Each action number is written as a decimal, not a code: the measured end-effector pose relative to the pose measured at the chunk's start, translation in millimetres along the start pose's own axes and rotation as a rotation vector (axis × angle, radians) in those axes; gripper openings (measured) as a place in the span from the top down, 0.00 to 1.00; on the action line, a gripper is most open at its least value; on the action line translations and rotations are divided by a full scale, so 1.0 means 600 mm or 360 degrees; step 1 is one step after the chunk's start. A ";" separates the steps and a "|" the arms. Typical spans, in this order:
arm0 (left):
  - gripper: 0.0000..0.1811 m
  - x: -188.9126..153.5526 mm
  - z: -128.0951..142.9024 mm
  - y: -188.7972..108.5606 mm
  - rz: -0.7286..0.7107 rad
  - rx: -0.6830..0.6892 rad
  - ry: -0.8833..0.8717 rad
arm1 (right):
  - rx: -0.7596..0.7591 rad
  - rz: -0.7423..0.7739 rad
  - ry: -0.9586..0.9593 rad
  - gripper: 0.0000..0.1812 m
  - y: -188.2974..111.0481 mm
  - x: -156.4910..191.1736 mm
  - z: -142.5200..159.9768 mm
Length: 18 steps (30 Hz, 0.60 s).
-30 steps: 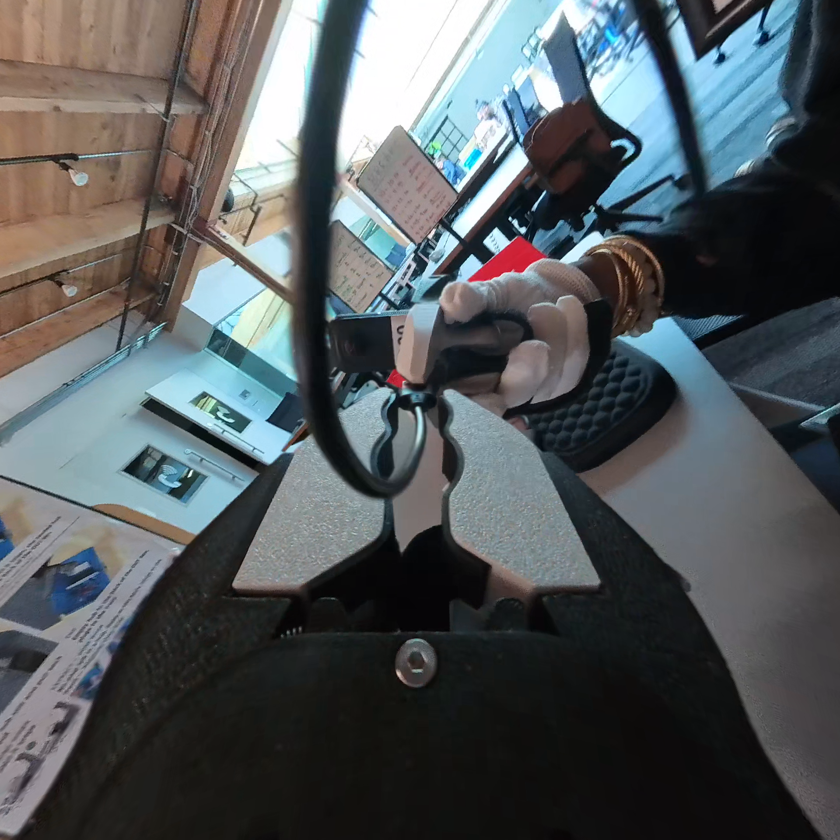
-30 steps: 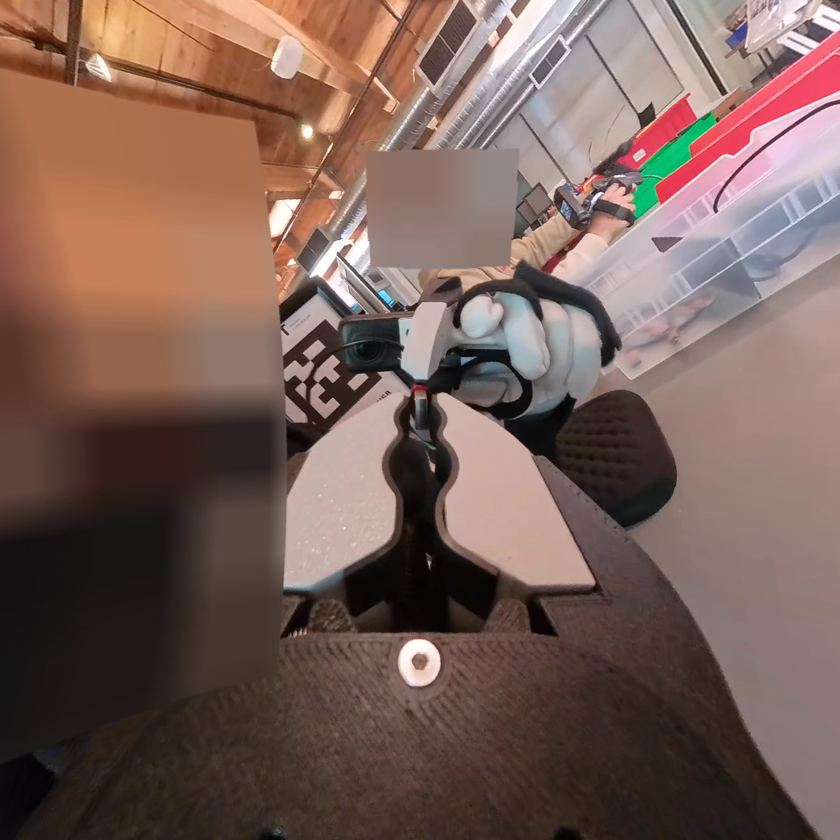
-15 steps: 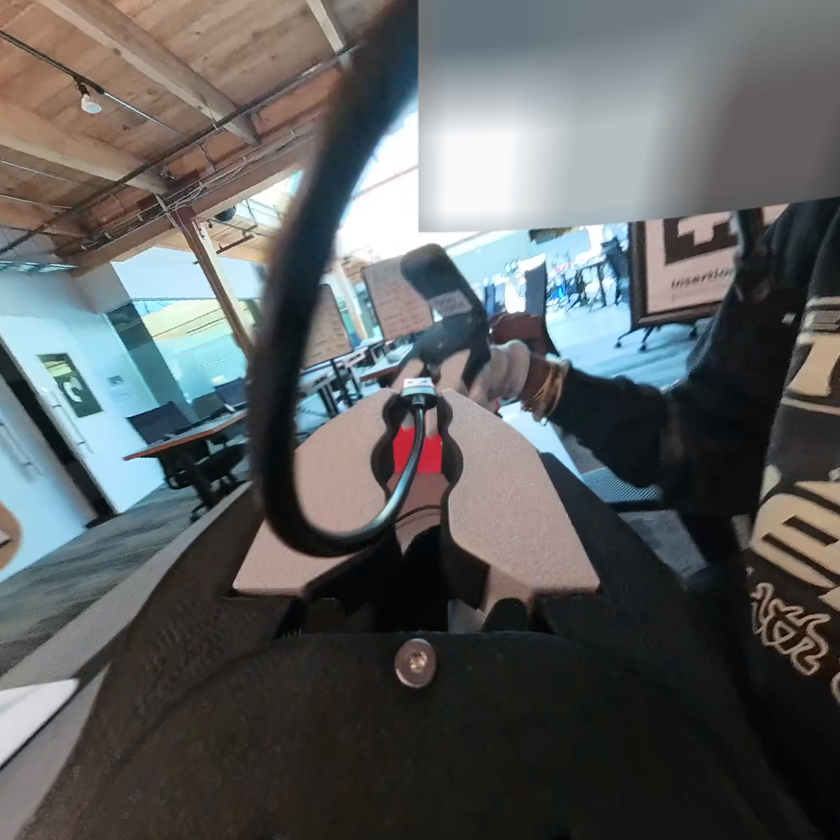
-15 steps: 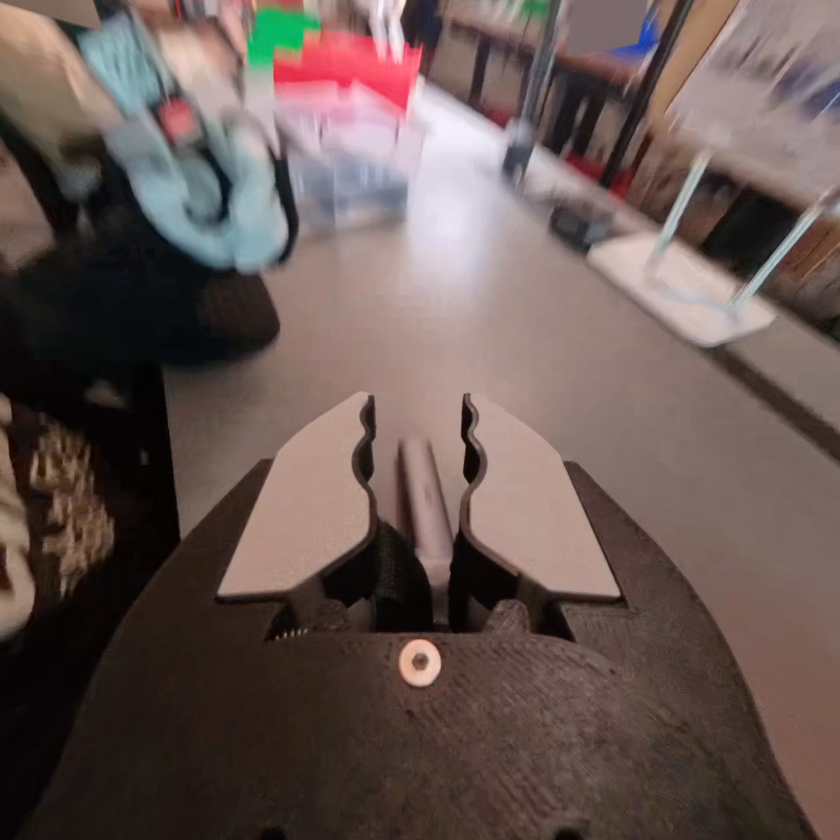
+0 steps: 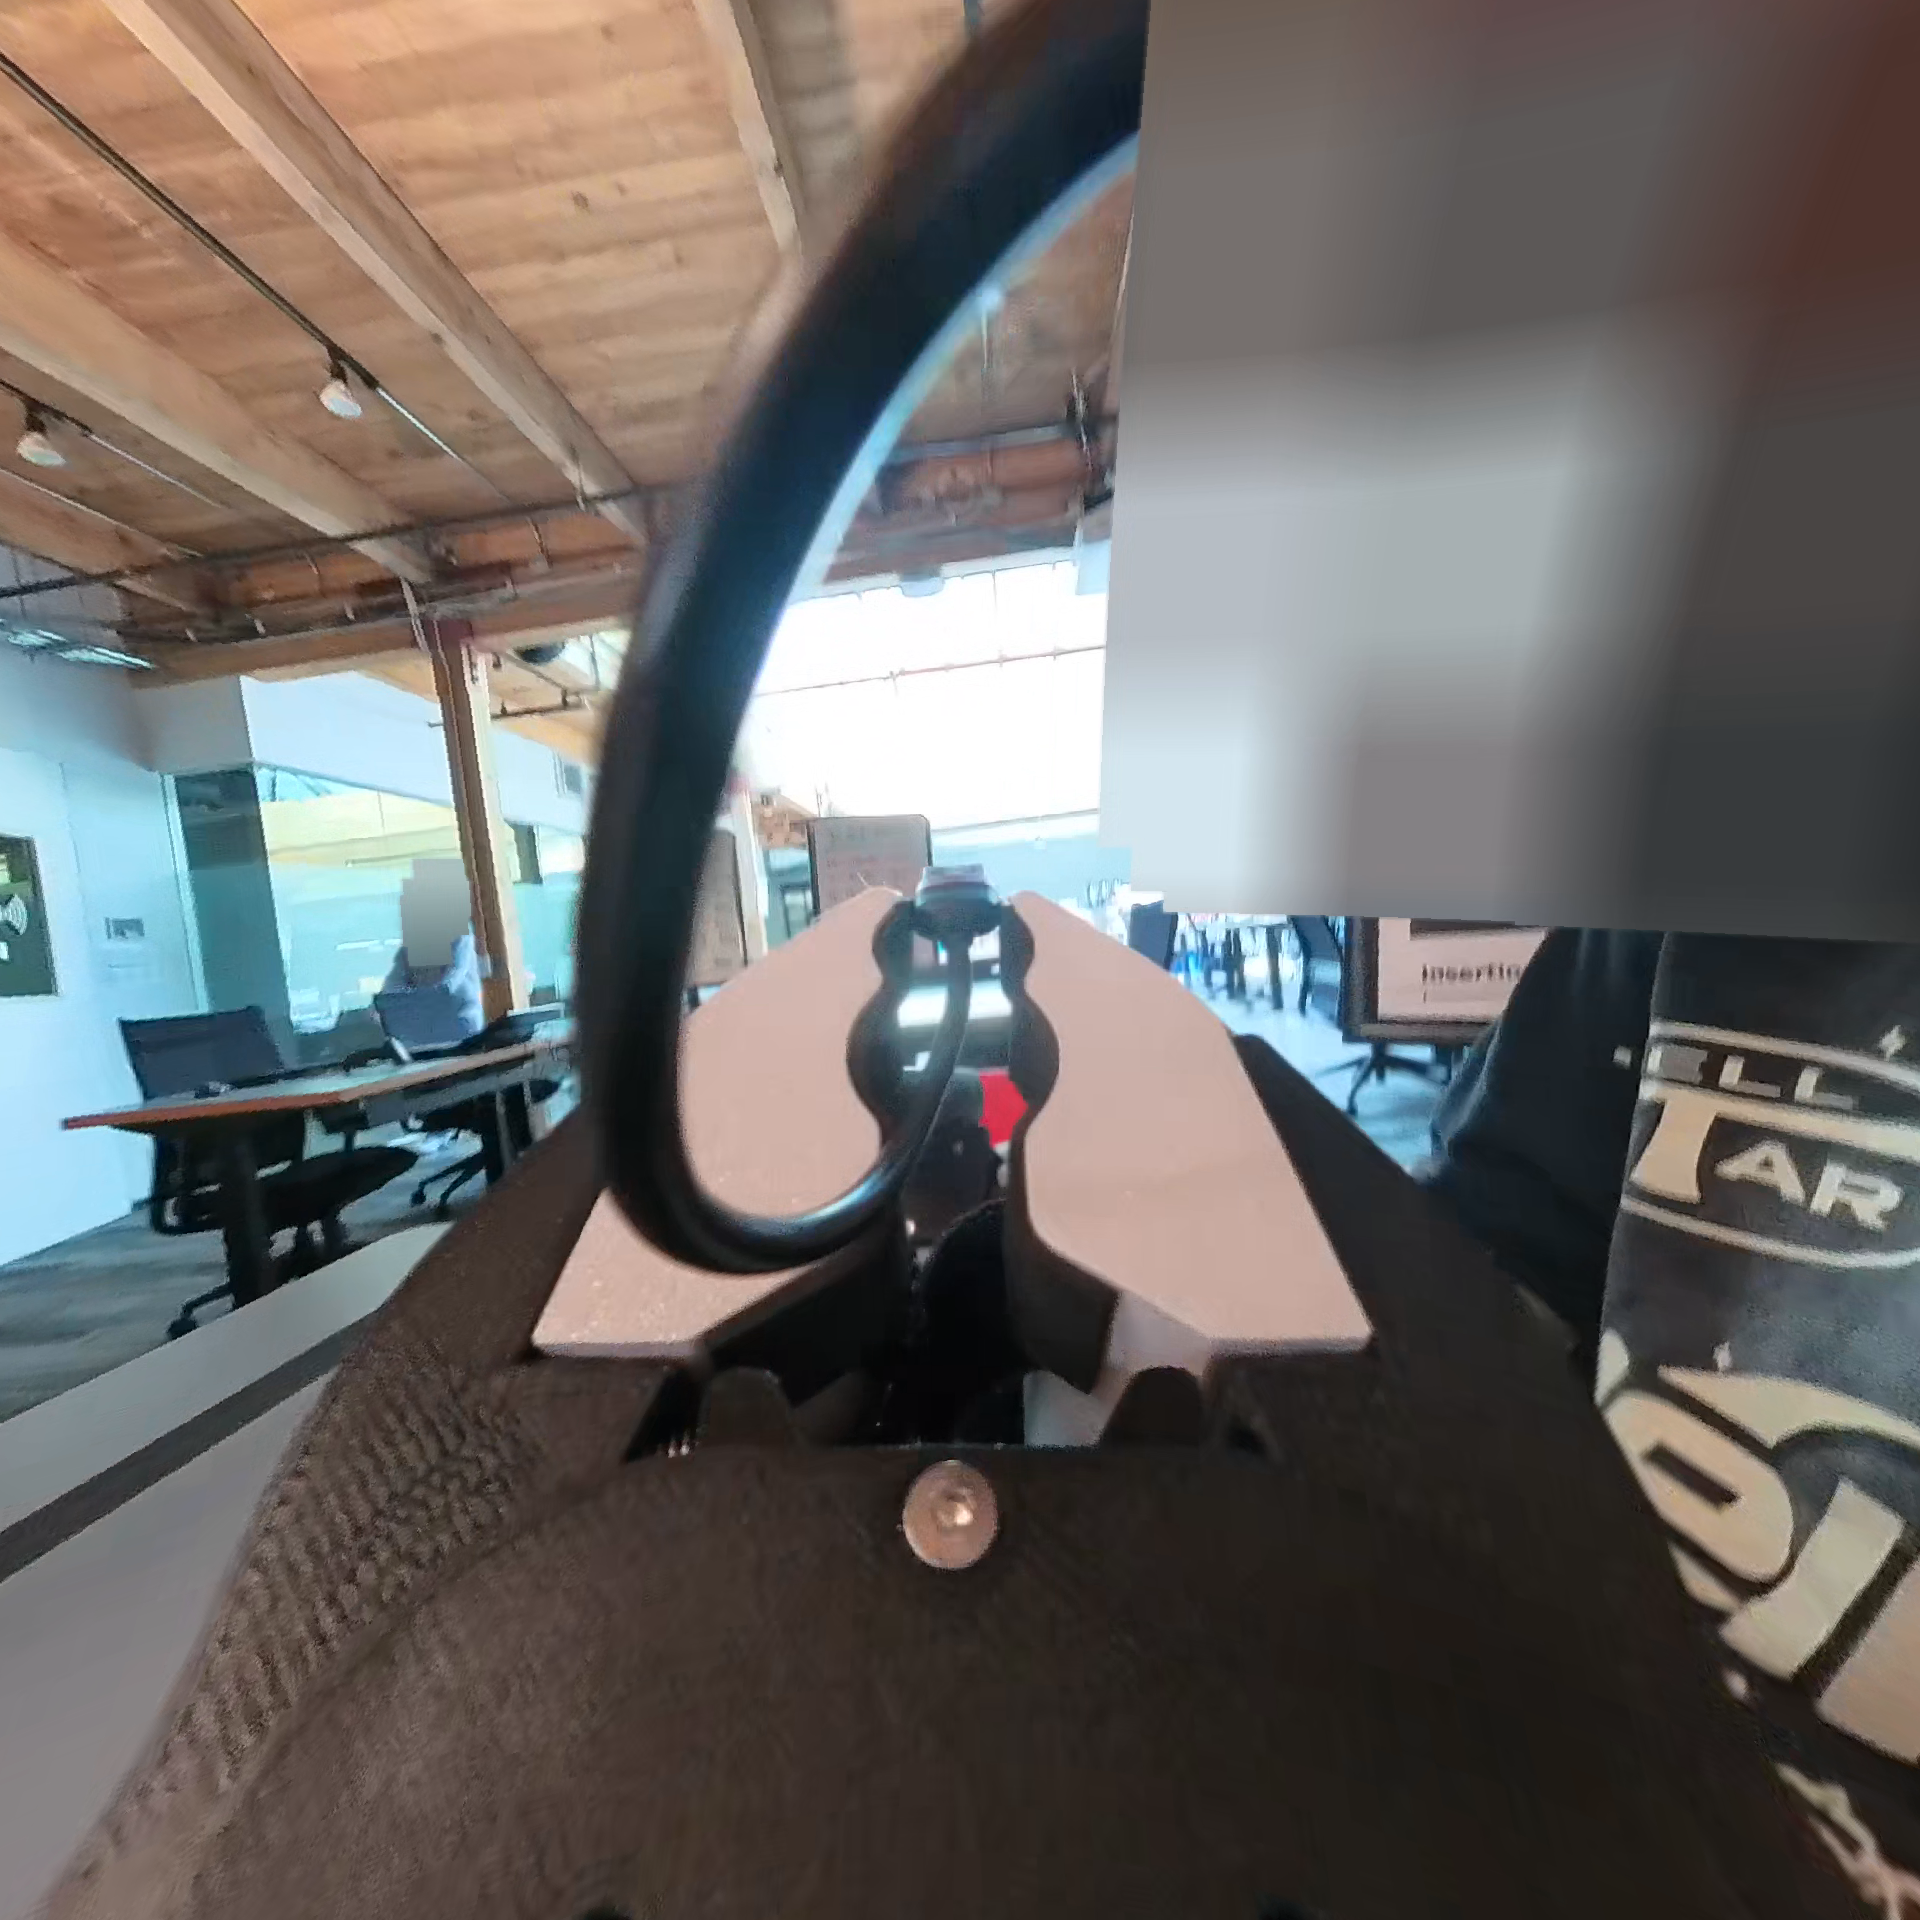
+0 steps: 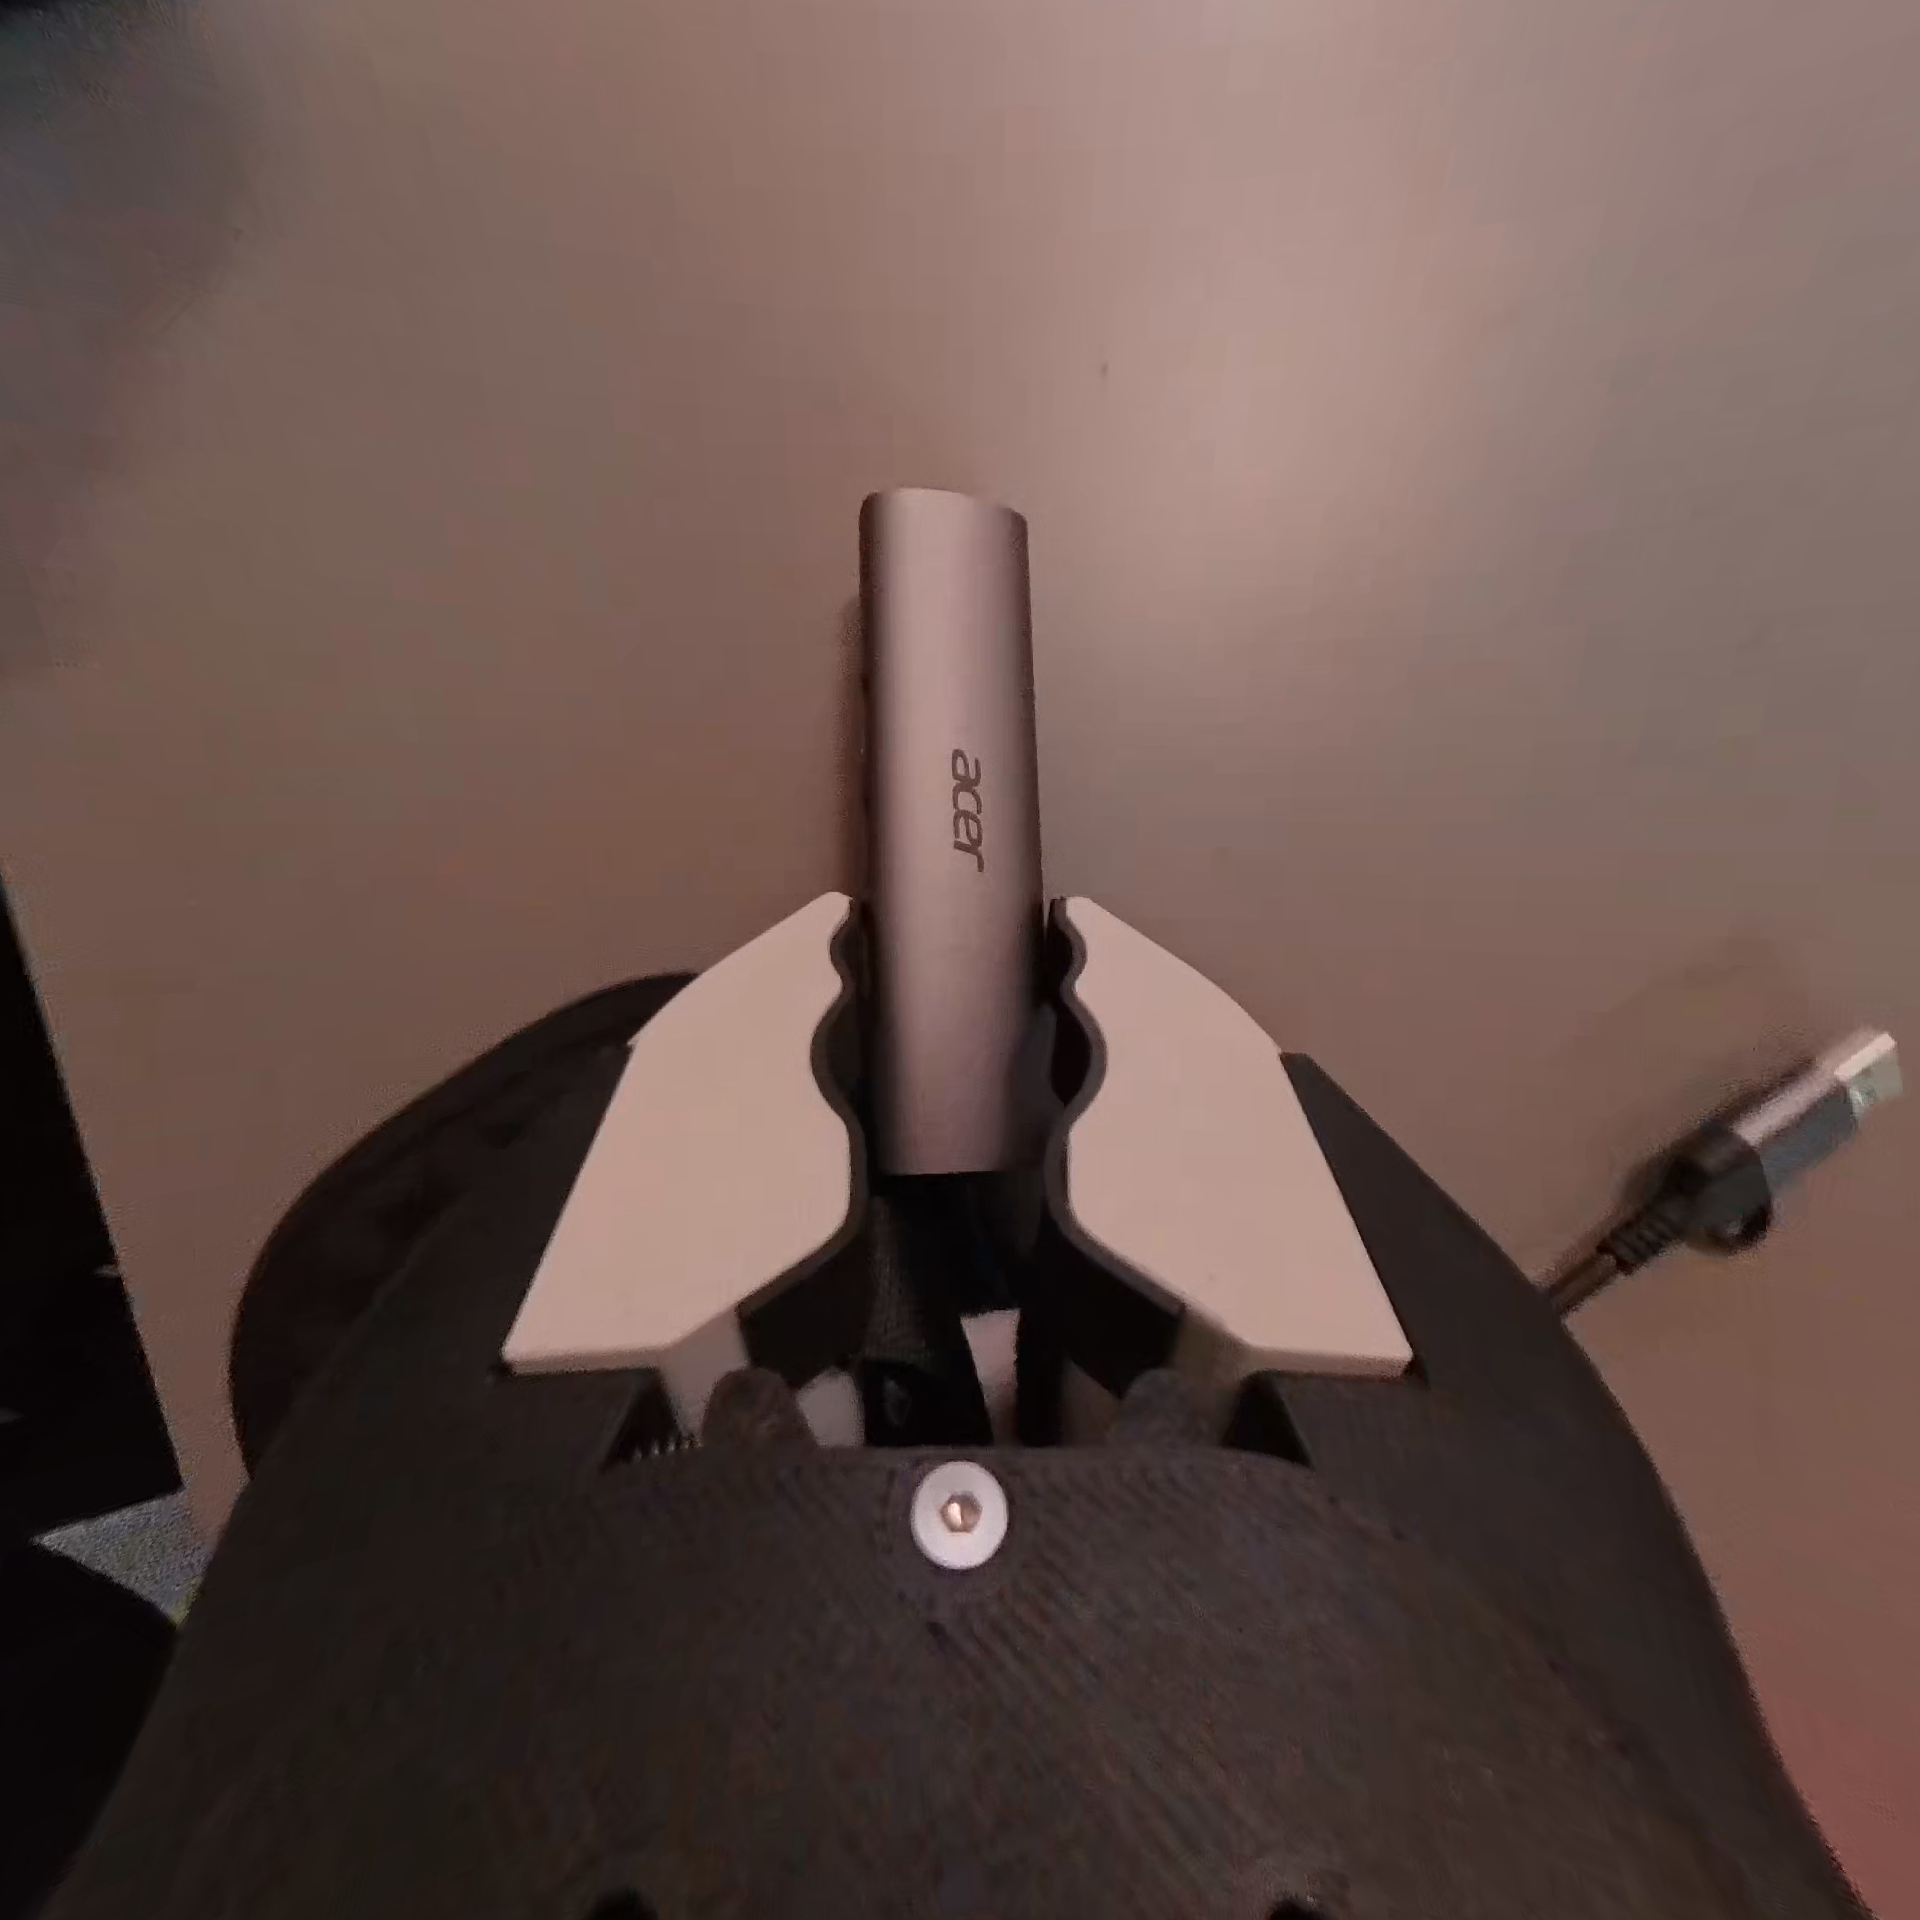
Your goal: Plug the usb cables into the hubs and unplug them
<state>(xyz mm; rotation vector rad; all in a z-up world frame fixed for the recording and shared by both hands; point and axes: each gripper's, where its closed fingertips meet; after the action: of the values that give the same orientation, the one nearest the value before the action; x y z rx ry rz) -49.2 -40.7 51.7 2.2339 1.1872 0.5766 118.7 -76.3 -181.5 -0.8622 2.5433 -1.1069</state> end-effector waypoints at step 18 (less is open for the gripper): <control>0.92 -0.030 -0.056 -0.011 0.0182 -0.0395 -0.0071 | -0.1415 -0.0141 0.0229 0.82 -0.150 0.136 -0.312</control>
<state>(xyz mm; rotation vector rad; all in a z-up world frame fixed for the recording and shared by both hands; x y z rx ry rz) -82.2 -44.2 71.1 2.0994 0.9161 0.6768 11.5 -63.8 13.6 -1.0949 3.1509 0.0250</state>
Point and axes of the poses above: each gripper's, where its closed fingertips meet, y out along the fingers, z out of its underside, x = y × z across the jaws, and after that the axes turned 8 degrees about -x, right-handed
